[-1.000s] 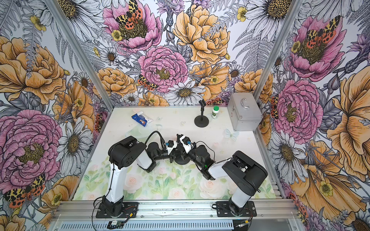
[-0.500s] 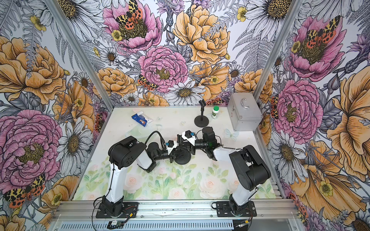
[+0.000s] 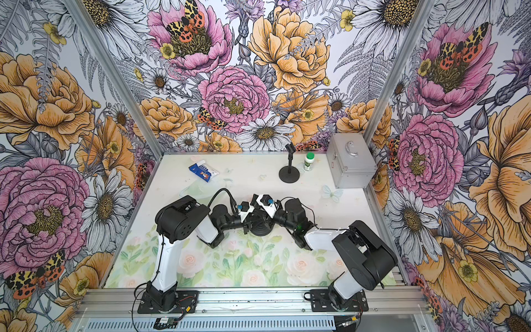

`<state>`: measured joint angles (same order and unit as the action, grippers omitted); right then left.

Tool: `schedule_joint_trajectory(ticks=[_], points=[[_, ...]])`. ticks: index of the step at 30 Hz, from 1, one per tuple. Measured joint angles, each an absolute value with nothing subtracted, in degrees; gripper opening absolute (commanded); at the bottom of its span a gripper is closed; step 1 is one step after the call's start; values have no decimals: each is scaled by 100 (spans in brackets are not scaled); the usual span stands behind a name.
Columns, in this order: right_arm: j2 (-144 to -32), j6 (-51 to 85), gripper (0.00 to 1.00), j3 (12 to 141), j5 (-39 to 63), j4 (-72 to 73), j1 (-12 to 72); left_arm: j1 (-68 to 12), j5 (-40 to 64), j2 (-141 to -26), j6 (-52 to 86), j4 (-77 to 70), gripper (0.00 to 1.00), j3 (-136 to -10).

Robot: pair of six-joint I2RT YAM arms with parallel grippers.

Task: Assemble a microphone stand
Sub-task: Screw the microphone stand pole into the microphone stand base.

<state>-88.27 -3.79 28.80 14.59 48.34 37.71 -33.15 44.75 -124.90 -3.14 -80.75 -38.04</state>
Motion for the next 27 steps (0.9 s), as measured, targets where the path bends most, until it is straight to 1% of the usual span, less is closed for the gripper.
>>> schedule_joint_trajectory(ticks=[2,4,5,6,7,8,9,10,14,16,19,22,27], points=[[-8858,-156,0,2786,600,5074,4047,-3315,4438,-12492,-314,-8062,24,-3804],[-8958,-32,0,2768,187,5269,4156,-3308,4403,-12492,-314,-8062,23,-3804],[-9002,-23,4,2768,130,5341,4167,-3304,4386,-12492,-314,-8062,23,-3804],[-9041,-43,15,2768,137,5404,4167,-3299,4375,-12492,-314,-8062,23,-3804],[-9065,-91,22,2768,209,5454,4150,-3297,4366,-12492,-314,-8062,22,-3804],[-9076,-143,26,2766,336,5474,4106,-3297,4346,-12492,-316,-8062,21,-3804],[-9080,-220,30,2764,626,5494,3990,-3297,4324,-12492,-314,-8062,20,-3804],[-9083,-270,32,2764,976,5492,3839,-3293,4311,-12492,-336,-8060,19,-3813],[-9139,-491,33,2816,2773,5249,3041,-3306,4287,-12492,-338,-8040,18,-3828],[-9231,-600,33,2985,3642,4853,2716,-3306,4294,-12492,-340,-8042,18,-3826],[-9376,-939,34,3448,4652,3966,2434,-3306,4313,-12492,-338,-8042,17,-3826],[-9445,-1323,34,3887,5323,3205,2287,-3304,4329,-12492,-346,-8044,17,-3826],[-9463,-1640,32,4222,5854,2582,2097,-3304,4351,-12492,-355,-8044,17,-3824]])
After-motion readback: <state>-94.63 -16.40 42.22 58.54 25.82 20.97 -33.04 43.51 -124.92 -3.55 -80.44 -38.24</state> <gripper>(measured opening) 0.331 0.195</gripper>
